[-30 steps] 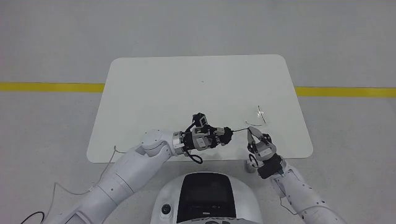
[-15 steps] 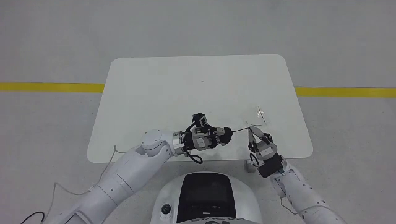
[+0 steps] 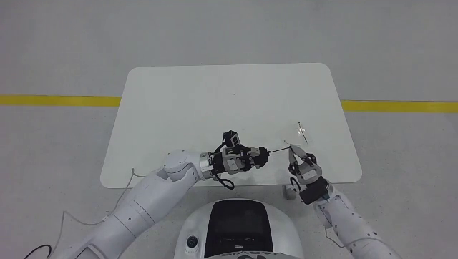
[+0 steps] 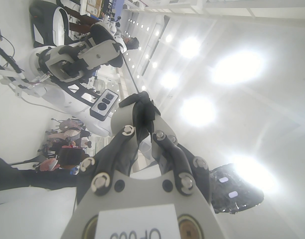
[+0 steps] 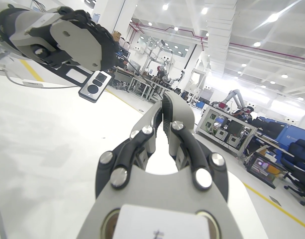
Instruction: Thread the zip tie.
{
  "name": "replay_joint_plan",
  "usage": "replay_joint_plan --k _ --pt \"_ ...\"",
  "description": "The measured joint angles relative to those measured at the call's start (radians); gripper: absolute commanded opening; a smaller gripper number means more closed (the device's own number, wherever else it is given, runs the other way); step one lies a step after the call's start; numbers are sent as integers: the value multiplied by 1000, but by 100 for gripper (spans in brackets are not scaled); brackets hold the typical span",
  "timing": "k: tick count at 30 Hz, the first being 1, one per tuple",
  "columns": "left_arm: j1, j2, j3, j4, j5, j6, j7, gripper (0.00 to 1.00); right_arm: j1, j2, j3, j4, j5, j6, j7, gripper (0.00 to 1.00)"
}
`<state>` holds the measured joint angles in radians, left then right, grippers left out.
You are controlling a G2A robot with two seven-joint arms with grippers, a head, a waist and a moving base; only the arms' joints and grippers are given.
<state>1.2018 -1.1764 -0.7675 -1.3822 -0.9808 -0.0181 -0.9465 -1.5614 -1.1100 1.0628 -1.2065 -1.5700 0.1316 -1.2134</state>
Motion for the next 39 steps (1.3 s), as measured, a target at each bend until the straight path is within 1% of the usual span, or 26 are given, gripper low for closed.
replay_joint_plan --k 9,16,17,18,19,22,23,32,33,34,36,39 --pt "0 0 0 0 0 0 0 0 -2 0 17 -1 0 -4 3 0" --pt "0 0 0 0 0 0 0 0 -15 -1 42 -8 14 -13 16 0" --pt "0 0 0 0 0 0 0 0 -18 -1 48 -11 28 -25 23 8" --pt "0 0 0 0 0 0 0 0 -21 -1 52 -14 37 -35 29 44" --pt "0 0 0 0 0 0 0 0 -23 -1 57 -17 45 -47 35 100" --pt "0 0 0 0 0 0 0 0 -35 0 72 -37 82 -94 52 100" --pt "0 0 0 0 0 0 0 0 -37 0 74 -39 88 -99 53 100" --pt "0 0 0 -1 0 0 1 0 -37 0 73 -40 88 -98 53 100" --pt "2 0 2 -5 3 2 7 0 -37 -1 73 -43 94 -105 59 100" --pt "4 -1 4 -12 8 4 16 0 -39 -1 75 -47 110 -123 70 100" --pt "8 0 7 -31 25 10 35 0 -45 1 91 -50 153 -186 97 100" --pt "19 2 3 -69 28 22 44 0 -54 7 118 -50 206 -285 127 100"
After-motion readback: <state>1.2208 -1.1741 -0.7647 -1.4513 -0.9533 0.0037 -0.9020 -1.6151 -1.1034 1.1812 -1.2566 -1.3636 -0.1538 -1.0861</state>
